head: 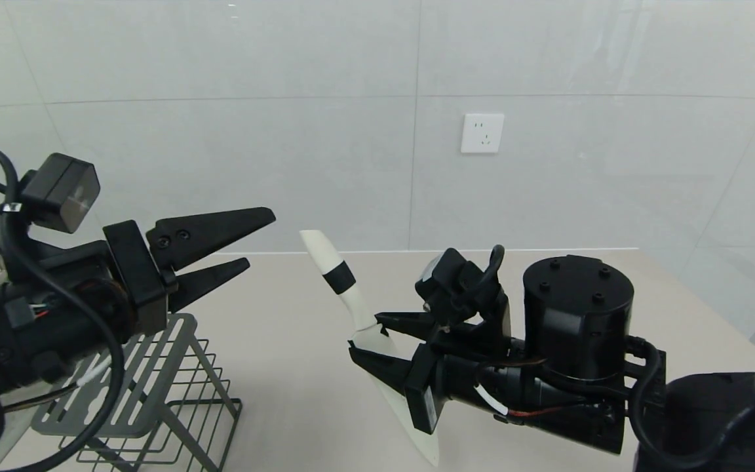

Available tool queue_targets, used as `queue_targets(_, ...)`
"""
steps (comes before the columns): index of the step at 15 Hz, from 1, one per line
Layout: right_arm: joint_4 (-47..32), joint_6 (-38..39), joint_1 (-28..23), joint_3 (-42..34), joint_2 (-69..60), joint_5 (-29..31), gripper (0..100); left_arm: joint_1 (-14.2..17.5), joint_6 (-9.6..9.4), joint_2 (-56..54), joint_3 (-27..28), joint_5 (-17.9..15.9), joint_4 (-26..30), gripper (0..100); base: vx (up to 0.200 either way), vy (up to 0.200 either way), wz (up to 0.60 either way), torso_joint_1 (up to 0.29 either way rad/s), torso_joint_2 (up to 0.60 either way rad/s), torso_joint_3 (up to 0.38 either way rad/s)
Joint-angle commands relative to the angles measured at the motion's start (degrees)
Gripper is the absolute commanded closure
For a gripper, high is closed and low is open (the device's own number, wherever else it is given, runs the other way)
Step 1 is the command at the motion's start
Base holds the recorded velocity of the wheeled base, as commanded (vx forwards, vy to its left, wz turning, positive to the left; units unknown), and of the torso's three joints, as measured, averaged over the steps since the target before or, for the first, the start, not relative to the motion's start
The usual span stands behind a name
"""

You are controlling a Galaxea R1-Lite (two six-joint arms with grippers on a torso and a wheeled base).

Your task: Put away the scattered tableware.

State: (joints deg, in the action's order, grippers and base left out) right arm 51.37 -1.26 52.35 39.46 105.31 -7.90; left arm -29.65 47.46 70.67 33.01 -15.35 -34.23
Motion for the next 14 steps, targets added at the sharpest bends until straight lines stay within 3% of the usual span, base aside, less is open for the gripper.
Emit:
queue_targets(1, 0.13, 0.03, 0.04, 0.53, 0.15, 0.08, 100, -0.24, -2.37, 2.98, -1.37, 0.05, -1.72, 0, 0.0, 0.0, 0.0, 0.0, 0.0, 0.0)
queue_targets(2, 0.04, 0.11, 0.04, 0.88, 0.42, 0.08, 100, -0.24, -4.39, 3.86, -2.69, 0.05, -3.83, 0, 0.0, 0.0, 0.0, 0.0, 0.0, 0.0)
queue_targets(6, 0.04, 0.11, 0.39, 3.17, 2.09, 0.08, 100, -1.64, -4.66, 7.91, -4.71, 0.32, -13.05, 0, 0.0, 0.0, 0.0, 0.0, 0.0, 0.0)
queue_targets(8, 0.04, 0.2, 0.83, 4.48, 3.05, 0.17, 100, -4.01, -5.09, 9.31, -4.89, 0.67, -14.02, 0, 0.0, 0.0, 0.0, 0.0, 0.0, 0.0)
queue_targets(10, 0.04, 0.2, 1.62, 5.36, 3.93, 0.17, 100, -4.19, -6.24, 11.16, -4.89, 0.85, -15.34, 0, 0.0, 0.0, 0.0, 0.0, 0.0, 0.0)
queue_targets(14, 0.04, 0.73, 3.55, 6.42, 4.29, 0.25, 100, -4.45, -6.33, 14.41, -4.89, 3.57, -20.52, 0, 0.0, 0.0, 0.0, 0.0, 0.0, 0.0)
